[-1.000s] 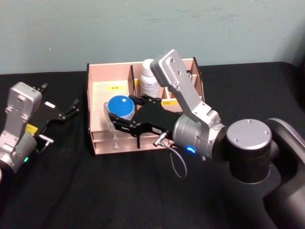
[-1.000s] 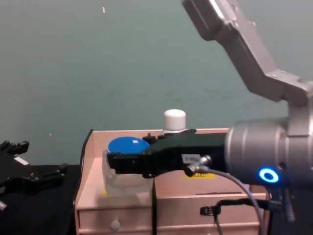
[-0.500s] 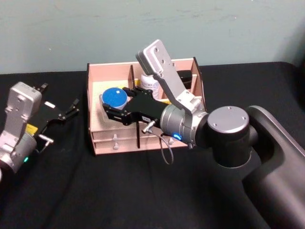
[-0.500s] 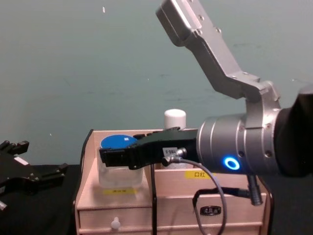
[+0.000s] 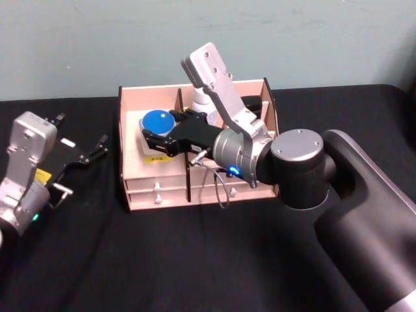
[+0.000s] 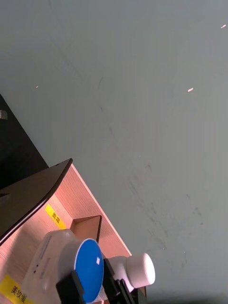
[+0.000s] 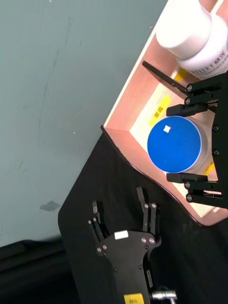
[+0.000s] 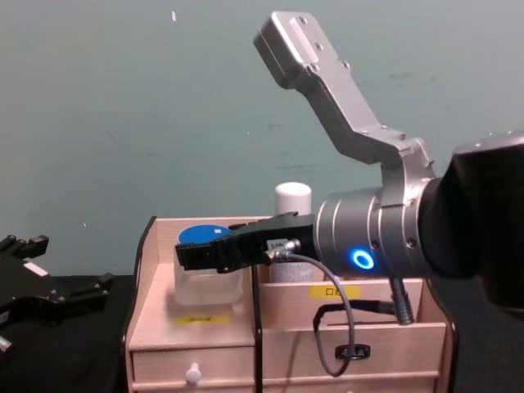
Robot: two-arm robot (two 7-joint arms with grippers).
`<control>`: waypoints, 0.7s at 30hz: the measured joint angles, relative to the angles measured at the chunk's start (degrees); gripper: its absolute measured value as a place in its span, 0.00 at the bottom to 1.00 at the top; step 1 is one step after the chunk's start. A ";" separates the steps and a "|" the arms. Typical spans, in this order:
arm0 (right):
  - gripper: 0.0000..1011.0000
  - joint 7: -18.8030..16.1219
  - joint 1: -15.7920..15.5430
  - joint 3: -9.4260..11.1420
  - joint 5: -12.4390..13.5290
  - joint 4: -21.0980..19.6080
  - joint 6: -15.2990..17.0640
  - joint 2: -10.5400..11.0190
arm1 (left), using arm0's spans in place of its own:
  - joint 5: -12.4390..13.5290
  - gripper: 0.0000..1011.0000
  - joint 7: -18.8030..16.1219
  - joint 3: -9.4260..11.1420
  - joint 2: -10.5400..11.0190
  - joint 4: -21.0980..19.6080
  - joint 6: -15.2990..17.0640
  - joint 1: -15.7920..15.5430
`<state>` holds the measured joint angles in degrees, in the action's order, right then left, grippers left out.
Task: Pick up the facial cleanser and watermelon frost from the table and place them into the tiered storage box.
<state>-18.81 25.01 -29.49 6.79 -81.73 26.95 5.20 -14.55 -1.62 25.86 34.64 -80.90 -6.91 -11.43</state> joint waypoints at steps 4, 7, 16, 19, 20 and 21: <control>0.71 -0.18 0.77 0.11 0.00 1.64 -0.36 -0.53 | 0.00 1.00 0.00 0.00 0.00 0.00 0.00 0.00; 0.71 -0.29 1.18 0.11 0.00 2.51 -0.50 -0.83 | 0.00 1.00 0.00 0.00 0.00 0.00 0.00 0.00; 0.71 -0.50 1.81 -0.03 -0.02 3.91 -0.35 -1.28 | 0.00 1.00 0.00 0.00 0.00 0.00 0.00 0.00; 0.71 -0.52 1.99 -0.09 -0.11 4.28 -0.20 -1.36 | 0.00 1.00 0.00 0.00 0.00 0.00 0.00 0.00; 0.71 -0.52 2.02 -0.12 -0.16 4.36 -0.16 -1.37 | 0.00 1.00 0.00 0.00 0.00 0.00 0.00 0.00; 0.71 -0.54 2.06 -0.17 -0.23 4.43 -0.13 -1.37 | 0.00 1.00 0.00 0.00 0.00 0.00 0.00 0.00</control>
<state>-19.34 27.07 -29.66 6.55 -77.30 26.82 3.83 -14.55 -1.62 25.86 34.65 -80.90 -6.90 -11.43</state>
